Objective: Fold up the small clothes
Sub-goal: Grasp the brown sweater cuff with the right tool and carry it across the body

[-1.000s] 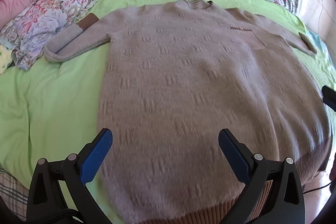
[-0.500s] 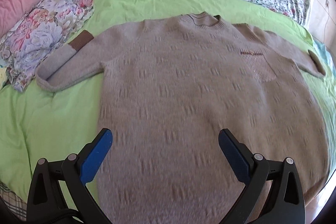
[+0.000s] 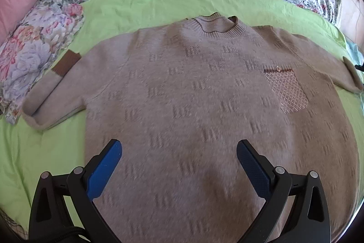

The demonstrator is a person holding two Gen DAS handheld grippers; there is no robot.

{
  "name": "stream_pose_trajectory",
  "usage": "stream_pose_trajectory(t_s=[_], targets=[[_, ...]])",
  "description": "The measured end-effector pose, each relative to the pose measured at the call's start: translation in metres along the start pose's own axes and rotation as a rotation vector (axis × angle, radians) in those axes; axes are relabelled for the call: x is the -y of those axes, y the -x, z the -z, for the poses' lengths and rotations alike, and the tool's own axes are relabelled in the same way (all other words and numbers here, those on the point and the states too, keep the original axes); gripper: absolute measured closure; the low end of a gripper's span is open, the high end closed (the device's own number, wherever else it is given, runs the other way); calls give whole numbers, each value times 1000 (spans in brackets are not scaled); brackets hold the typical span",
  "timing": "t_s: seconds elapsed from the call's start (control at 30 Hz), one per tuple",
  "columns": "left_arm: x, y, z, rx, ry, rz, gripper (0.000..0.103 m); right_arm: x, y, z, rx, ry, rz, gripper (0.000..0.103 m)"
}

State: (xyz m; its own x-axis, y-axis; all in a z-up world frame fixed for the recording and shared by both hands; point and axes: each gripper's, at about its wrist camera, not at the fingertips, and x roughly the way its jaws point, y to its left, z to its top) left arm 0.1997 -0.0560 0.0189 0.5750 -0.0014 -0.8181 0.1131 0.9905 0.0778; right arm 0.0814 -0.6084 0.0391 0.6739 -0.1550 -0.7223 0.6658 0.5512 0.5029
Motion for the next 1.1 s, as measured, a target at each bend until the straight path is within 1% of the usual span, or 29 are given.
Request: stream_pose_trajectory(t_s=[0.03,0.07,0.1,0.13,0.17,0.2,0.27,0.33,0.37,0.4,0.43,0.47,0.53,0.57,0.63,0.67,0.7,0.77,0.83,0.9,0.97,1.03,1.1], targets=[[2,-5,-2,-6,-5,1,2,0,-4,-4,1,6,-6,31],[5,-8,-2,-15,-11,-2,2,-1,-7,-7,4,14,-7,36],[6,-12,-3,-20,-14,-2,2,-2,-11,-10,-2,22,-8,43],[7,-17,-3,-27,-15,-1,2,-4,-14,-11,-19,28,-16,65],[7,-18,-5,-24,-10,7,2,-7,-15,-10,-30,32,-29,91],[6,-20,-4,-26,-7,11,2,-11,-13,-9,-26,42,-36,95],[4,-21,-3,-25,2,21,2,-26,-1,-1,12,87,-76,95],[0,-20,-2,-24,9,27,2,-44,9,7,26,111,-158,95],[-1,-19,-1,-22,14,30,2,-64,16,16,28,141,-217,95],[-3,-19,-1,-22,16,31,2,-78,20,24,21,161,-249,95],[-6,-17,0,-18,24,37,2,-99,24,38,1,188,-303,95],[-9,-16,0,-15,31,42,2,-112,24,47,-14,202,-330,95],[-16,-13,2,-7,50,51,2,-149,23,75,-71,229,-418,95],[-18,-13,2,-4,57,54,2,-174,19,95,-119,240,-483,95],[-28,-12,4,4,79,68,2,-204,11,123,-183,254,-548,95],[-32,-11,5,5,89,77,2,-229,2,146,-239,270,-591,95],[-37,-11,5,8,105,91,2,-244,-3,160,-270,285,-610,95],[-49,-10,6,11,138,137,2,-283,-16,199,-335,320,-660,95],[-63,-10,6,22,170,186,2,-315,-30,230,-397,333,-694,95],[-71,-10,5,32,186,213,2,-345,-41,258,-439,352,-718,95],[-78,-11,2,44,197,236,2,-362,-49,278,-474,359,-741,95],[-85,-13,-3,51,203,257,2,-385,-58,300,-496,393,-743,95],[-90,-18,-7,44,213,272,2,-400,-73,318,-559,393,-755,95]])
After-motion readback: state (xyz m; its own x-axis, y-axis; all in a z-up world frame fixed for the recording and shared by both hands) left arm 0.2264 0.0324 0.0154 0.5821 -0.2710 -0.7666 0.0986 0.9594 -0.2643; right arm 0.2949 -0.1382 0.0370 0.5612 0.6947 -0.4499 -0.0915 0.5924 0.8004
